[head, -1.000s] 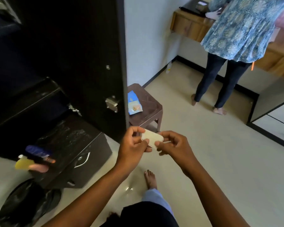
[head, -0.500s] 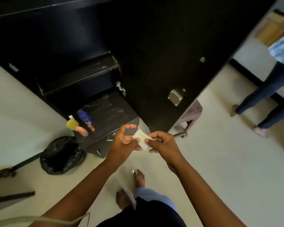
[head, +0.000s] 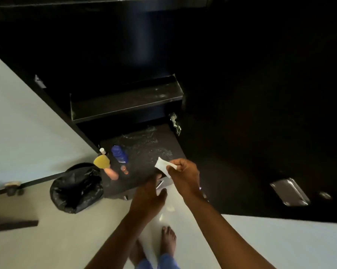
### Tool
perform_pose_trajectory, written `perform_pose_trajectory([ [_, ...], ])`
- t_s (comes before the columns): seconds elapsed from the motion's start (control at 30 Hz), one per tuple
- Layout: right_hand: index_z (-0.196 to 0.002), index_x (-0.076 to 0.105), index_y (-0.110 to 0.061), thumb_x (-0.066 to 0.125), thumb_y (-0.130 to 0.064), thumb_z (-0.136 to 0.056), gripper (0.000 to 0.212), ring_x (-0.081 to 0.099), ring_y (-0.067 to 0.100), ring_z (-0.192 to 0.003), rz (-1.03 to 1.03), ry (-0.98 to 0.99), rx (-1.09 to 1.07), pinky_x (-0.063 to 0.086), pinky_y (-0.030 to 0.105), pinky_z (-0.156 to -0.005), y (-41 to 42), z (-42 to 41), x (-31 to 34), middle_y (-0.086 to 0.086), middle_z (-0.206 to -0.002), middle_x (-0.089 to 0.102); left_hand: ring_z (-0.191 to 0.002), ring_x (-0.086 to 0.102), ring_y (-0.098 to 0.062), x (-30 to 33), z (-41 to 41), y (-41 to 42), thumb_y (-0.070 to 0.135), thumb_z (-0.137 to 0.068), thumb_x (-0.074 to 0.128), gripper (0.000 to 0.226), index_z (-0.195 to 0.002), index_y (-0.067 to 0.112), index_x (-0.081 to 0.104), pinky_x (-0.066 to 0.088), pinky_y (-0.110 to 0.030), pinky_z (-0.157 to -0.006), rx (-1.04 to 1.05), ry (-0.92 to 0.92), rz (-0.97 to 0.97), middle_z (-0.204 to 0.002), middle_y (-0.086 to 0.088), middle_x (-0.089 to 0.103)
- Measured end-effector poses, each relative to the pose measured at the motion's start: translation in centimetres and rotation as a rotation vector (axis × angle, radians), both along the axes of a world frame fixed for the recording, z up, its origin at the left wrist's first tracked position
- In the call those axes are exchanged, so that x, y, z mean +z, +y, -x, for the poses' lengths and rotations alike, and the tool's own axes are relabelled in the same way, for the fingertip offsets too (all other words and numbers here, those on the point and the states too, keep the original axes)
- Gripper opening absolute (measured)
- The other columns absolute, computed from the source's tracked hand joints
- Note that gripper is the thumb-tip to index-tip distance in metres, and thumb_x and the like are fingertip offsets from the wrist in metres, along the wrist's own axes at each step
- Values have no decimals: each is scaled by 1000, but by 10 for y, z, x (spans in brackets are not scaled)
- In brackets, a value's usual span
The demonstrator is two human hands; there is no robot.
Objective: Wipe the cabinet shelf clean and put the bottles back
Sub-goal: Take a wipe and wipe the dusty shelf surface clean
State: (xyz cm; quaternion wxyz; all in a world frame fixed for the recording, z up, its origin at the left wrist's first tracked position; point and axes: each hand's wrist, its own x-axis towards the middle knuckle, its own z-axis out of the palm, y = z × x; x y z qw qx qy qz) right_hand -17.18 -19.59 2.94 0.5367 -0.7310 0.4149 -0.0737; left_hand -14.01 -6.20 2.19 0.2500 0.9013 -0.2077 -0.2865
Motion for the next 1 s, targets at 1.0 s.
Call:
perform_pose_trajectory([
  [1.0,-110,79,-9,64,-26,-84,35,65,22,-120,871,-146,642,43,33,-114,-63,-165,-154,4,-122,74,-126,65,-36,-150,-73,-22,35,-80,78,70,-139,2,63,53,-44,-106,-56,-437,-106,-140,-23,63],
])
